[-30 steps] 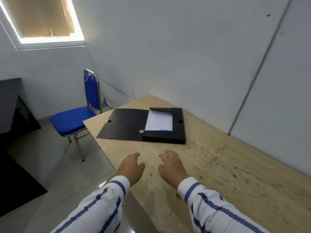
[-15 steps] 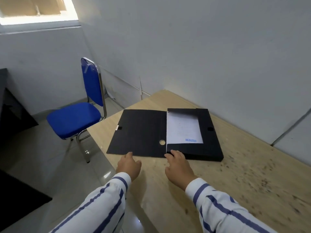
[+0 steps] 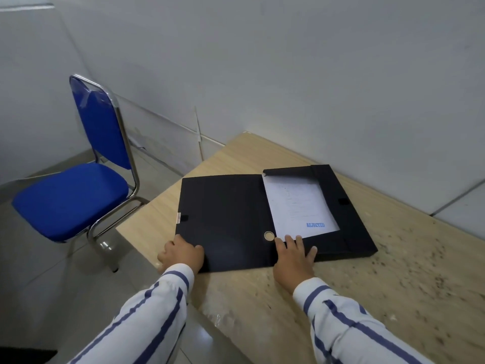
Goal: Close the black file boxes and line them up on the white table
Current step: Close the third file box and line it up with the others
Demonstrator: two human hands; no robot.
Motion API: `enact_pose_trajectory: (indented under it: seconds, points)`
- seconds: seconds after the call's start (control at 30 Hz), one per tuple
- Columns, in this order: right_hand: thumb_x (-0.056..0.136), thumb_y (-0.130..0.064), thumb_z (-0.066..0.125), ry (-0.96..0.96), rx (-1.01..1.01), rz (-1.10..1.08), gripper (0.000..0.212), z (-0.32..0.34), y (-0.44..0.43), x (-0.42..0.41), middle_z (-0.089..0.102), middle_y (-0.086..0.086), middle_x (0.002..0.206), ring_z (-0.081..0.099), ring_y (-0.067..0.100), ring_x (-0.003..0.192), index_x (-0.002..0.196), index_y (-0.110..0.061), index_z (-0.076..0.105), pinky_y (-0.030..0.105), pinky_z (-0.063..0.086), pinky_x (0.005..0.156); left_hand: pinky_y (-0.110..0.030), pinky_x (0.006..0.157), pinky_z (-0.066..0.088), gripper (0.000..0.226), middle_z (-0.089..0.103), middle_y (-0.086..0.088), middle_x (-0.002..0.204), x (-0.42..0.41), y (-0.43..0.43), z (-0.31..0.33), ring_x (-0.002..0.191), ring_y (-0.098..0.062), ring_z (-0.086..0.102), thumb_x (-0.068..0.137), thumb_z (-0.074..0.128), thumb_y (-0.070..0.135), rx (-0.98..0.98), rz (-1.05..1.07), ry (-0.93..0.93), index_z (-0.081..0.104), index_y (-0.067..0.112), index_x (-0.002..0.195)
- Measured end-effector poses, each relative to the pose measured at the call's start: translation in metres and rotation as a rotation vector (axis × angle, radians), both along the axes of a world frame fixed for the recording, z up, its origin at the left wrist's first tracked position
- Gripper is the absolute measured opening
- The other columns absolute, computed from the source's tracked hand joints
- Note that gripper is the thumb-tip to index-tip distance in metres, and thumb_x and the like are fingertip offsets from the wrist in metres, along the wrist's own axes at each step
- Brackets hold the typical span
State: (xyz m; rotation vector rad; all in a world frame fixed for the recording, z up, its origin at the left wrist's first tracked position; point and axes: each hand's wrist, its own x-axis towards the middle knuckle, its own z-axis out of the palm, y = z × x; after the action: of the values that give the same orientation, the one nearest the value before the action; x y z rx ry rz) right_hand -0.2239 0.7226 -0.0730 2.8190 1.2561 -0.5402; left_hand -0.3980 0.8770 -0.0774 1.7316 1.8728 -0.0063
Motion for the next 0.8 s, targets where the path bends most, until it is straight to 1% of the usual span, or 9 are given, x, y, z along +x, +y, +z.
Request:
enact_pose_trajectory:
  seconds: [0.13, 0.23, 0.3, 0.4, 0.5, 0.57, 0.63, 0.67, 0.8]
  points:
    - [0.092, -0.015, 0.048, 0.028, 0.018, -0.015, 0.060, -0.003, 0.003, 0.003, 0.022, 0.005, 0.156, 0.004, 0.029, 0.147, 0.146, -0.023, 0.023, 0.064, 0.000, 0.113, -0.043, 0.092, 0.040, 0.051, 0.049, -0.018, 0.128, 0.003, 0.014, 0.003, 0.113, -0.039, 0.049, 0.085, 0.051, 0.035, -0.017, 0.057, 0.006, 0.046, 0.009, 0.129]
    - [0.092, -0.014, 0.049, 0.025, 0.033, -0.016, 0.059, -0.006, 0.002, 0.005, 0.025, 0.004, 0.154, 0.005, 0.028, 0.147, 0.145, -0.023, 0.026, 0.065, -0.001, 0.112, -0.045, 0.094, 0.042, 0.050, 0.048, -0.020, 0.126, 0.003, 0.022, 0.004, 0.110, -0.042, 0.050, 0.088, 0.052, 0.036, -0.036, 0.105, -0.032, 0.047, 0.006, 0.128]
    - [0.092, -0.014, 0.049, 0.025, 0.040, -0.013, 0.058, -0.007, 0.001, 0.005, 0.025, 0.004, 0.154, 0.006, 0.027, 0.147, 0.145, -0.023, 0.027, 0.065, -0.001, 0.112, -0.045, 0.091, 0.044, 0.048, 0.048, -0.021, 0.123, 0.002, 0.025, 0.004, 0.104, -0.043, 0.053, 0.088, 0.053, 0.034, -0.061, 0.141, -0.100, 0.049, 0.004, 0.125]
    - [0.092, -0.014, 0.050, 0.029, 0.047, -0.010, 0.058, -0.007, 0.002, 0.006, 0.025, 0.004, 0.154, 0.006, 0.027, 0.147, 0.144, -0.024, 0.028, 0.065, -0.002, 0.112, -0.040, 0.076, 0.044, 0.044, 0.055, -0.019, 0.107, 0.001, 0.030, 0.005, 0.083, -0.035, 0.052, 0.090, 0.053, 0.032, -0.113, 0.151, -0.238, 0.054, -0.002, 0.118]
    - [0.092, -0.014, 0.050, 0.037, 0.047, -0.004, 0.057, -0.006, 0.001, 0.007, 0.024, 0.004, 0.155, 0.005, 0.027, 0.147, 0.144, -0.024, 0.028, 0.064, -0.002, 0.112, -0.037, 0.076, 0.041, 0.046, 0.060, -0.019, 0.107, 0.004, 0.030, 0.007, 0.084, -0.034, 0.052, 0.093, 0.050, 0.034, -0.160, 0.109, -0.344, 0.057, -0.005, 0.116]
    - [0.093, -0.014, 0.050, 0.041, 0.056, -0.001, 0.057, -0.004, 0.000, 0.009, 0.024, 0.004, 0.155, 0.005, 0.027, 0.147, 0.145, -0.024, 0.028, 0.064, -0.002, 0.113, -0.038, 0.081, 0.043, 0.041, 0.061, -0.019, 0.104, 0.003, 0.028, 0.014, 0.087, -0.036, 0.053, 0.094, 0.050, 0.032, -0.136, 0.117, -0.417, 0.060, -0.004, 0.112]
    - [0.093, -0.015, 0.050, 0.044, 0.060, -0.008, 0.057, -0.003, -0.002, 0.011, 0.023, 0.003, 0.156, 0.004, 0.026, 0.147, 0.145, -0.023, 0.028, 0.063, -0.001, 0.113, -0.043, 0.090, 0.049, 0.032, 0.064, -0.019, 0.102, 0.003, 0.028, 0.028, 0.091, -0.038, 0.059, 0.091, 0.054, 0.031, -0.076, 0.139, -0.485, 0.062, 0.002, 0.104]
    - [0.093, -0.016, 0.050, 0.046, 0.059, -0.015, 0.057, -0.002, -0.003, 0.012, 0.022, 0.003, 0.157, 0.004, 0.026, 0.148, 0.145, -0.023, 0.029, 0.063, -0.002, 0.114, -0.046, 0.091, 0.050, 0.027, 0.065, -0.017, 0.099, 0.004, 0.030, 0.038, 0.090, -0.038, 0.061, 0.091, 0.056, 0.031, -0.040, 0.131, -0.483, 0.061, 0.005, 0.098]
    - [0.094, -0.018, 0.049, 0.073, 0.088, -0.027, 0.055, -0.002, -0.010, 0.014, 0.019, 0.000, 0.158, 0.003, 0.023, 0.148, 0.145, -0.023, 0.029, 0.060, -0.002, 0.115, -0.039, 0.073, 0.052, 0.014, 0.064, -0.011, 0.089, 0.024, 0.029, 0.096, 0.085, -0.029, 0.063, 0.089, 0.059, 0.029, 0.055, -0.076, -0.423, 0.060, 0.015, 0.089]
